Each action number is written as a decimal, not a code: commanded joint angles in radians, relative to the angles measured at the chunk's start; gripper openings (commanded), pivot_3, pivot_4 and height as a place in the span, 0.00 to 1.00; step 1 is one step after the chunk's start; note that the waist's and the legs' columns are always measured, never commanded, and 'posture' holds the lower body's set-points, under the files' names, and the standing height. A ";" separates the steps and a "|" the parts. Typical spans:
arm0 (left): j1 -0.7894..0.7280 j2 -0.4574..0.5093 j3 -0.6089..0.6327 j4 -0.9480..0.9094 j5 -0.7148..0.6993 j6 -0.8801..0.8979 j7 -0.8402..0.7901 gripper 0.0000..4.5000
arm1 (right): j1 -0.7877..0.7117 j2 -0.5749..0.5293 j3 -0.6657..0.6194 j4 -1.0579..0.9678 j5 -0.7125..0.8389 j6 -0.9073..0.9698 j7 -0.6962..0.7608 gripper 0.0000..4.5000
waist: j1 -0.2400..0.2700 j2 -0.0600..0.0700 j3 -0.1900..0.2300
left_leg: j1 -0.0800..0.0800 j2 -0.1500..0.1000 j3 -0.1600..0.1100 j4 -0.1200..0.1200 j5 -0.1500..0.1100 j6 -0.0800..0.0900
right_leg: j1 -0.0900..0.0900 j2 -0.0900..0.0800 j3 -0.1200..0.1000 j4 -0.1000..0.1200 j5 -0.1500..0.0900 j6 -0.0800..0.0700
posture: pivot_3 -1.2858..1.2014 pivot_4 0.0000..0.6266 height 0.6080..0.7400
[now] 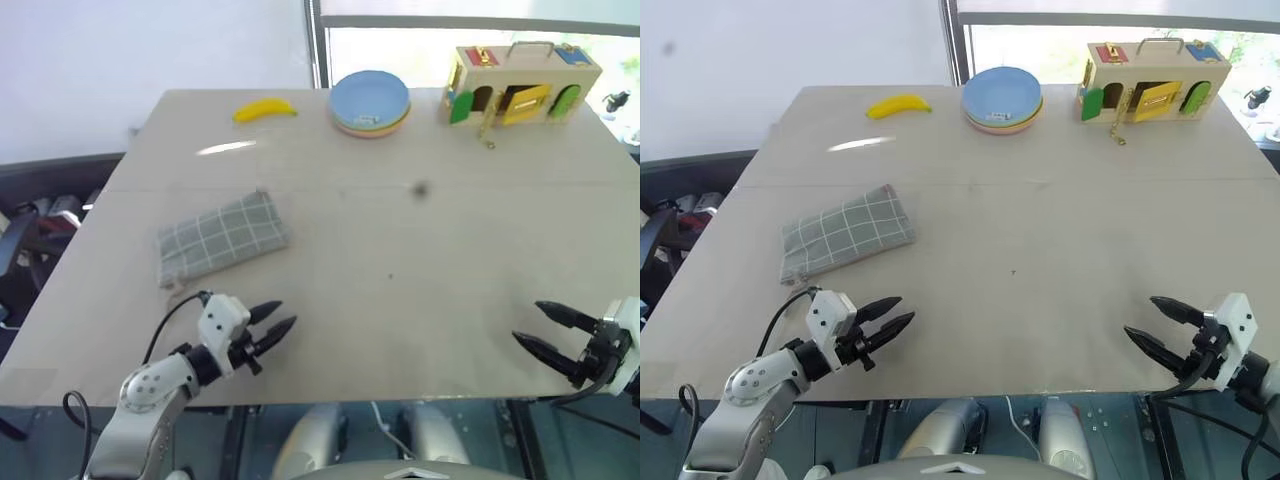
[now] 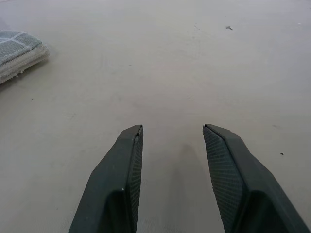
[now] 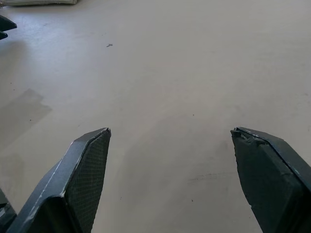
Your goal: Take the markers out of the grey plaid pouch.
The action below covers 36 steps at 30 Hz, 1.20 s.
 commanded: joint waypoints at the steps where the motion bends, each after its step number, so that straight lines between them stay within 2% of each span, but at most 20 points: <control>1: 0.001 -0.011 0.001 -0.006 0.004 -0.039 0.004 0.44 | -0.004 -0.006 -0.001 -0.030 -0.001 -0.019 0.000 0.89 | 0.000 0.000 0.000 | 0.000 0.000 0.000 0.000 0.000 0.000 | 0.000 0.000 0.000 0.000 0.000 0.000 | 0.52 0.24 1.00; 24: -0.017 -0.030 -0.001 -0.017 -0.007 -0.033 0.004 0.44 | 0.004 -0.031 -0.011 -0.030 0.000 -0.011 0.032 0.89 | 0.000 0.000 0.000 | 0.000 0.000 0.000 0.000 0.000 0.000 | 0.000 0.000 0.000 0.000 0.000 0.000 | 0.52 0.24 1.00; 31: -0.039 0.015 0.043 -0.027 -0.088 0.071 -0.029 0.44 | -0.014 -0.031 0.010 -0.044 0.005 0.000 0.033 0.89 | -0.001 0.000 0.000 | 0.000 0.000 0.000 0.000 0.000 0.000 | 0.000 0.000 0.000 0.000 0.000 0.000 | 0.52 0.24 1.00; 32: -0.041 0.022 0.061 -0.025 -0.111 0.075 -0.044 0.56 | -0.018 -0.031 0.013 -0.045 0.005 0.002 0.034 0.89 | -0.001 0.000 0.000 | 0.000 0.000 0.000 0.000 0.000 0.000 | 0.000 0.000 0.000 0.000 0.000 0.000 | 0.52 0.24 1.00; 33: -0.041 0.032 0.079 -0.020 -0.127 0.071 -0.061 0.61 | -0.021 -0.032 0.017 -0.045 0.005 0.004 0.035 0.89 | -0.001 0.000 0.000 | 0.000 0.000 0.000 0.000 0.000 0.000 | 0.000 0.000 0.000 0.000 0.000 0.000 | 0.52 0.24 1.00; 36: -0.047 0.061 0.132 0.014 -0.138 0.046 -0.086 0.92 | -0.028 -0.035 0.024 -0.045 0.005 0.009 0.042 0.89 | -0.002 0.000 0.000 | 0.000 0.000 0.000 0.000 0.000 0.000 | 0.000 0.000 0.000 0.000 0.000 0.000 | 0.52 0.24 1.00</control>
